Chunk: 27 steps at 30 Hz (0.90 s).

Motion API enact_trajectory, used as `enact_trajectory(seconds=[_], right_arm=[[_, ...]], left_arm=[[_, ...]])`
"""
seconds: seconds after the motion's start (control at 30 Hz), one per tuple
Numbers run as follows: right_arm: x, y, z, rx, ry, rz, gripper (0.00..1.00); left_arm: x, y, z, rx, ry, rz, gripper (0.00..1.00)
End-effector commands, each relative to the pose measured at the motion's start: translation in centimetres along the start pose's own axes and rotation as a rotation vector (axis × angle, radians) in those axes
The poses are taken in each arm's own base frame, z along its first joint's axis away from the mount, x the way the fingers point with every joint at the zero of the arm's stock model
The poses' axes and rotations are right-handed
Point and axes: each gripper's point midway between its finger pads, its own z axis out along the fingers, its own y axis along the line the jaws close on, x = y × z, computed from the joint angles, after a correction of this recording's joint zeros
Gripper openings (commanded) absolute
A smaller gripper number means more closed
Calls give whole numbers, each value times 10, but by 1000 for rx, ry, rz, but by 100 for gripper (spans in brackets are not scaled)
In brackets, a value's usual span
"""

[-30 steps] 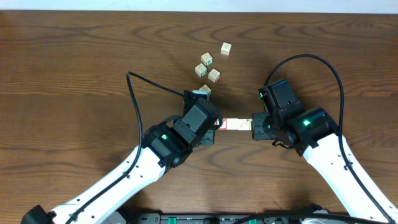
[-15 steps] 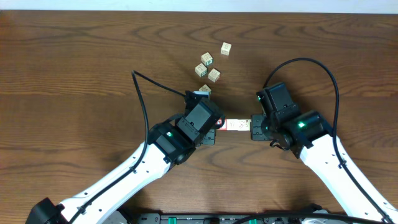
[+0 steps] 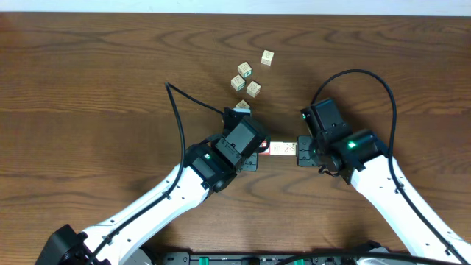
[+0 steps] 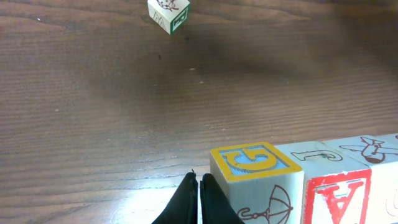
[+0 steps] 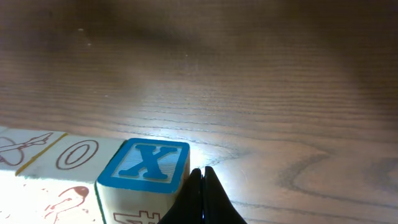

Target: Lift 5 blocks

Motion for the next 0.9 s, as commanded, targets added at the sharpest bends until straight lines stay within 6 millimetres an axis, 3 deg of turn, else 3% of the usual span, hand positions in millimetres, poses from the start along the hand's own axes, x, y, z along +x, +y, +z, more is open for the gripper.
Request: enact_trajectory(seconds=[0.0,0.87], right_arm=[[24,75,-9,-355,136,-68,1],[24,95,-13,-465,163,-58,1]], left_arm=[[14,-76,-20,289,59,80,7],[17,-75,-14,278,68,81,7]])
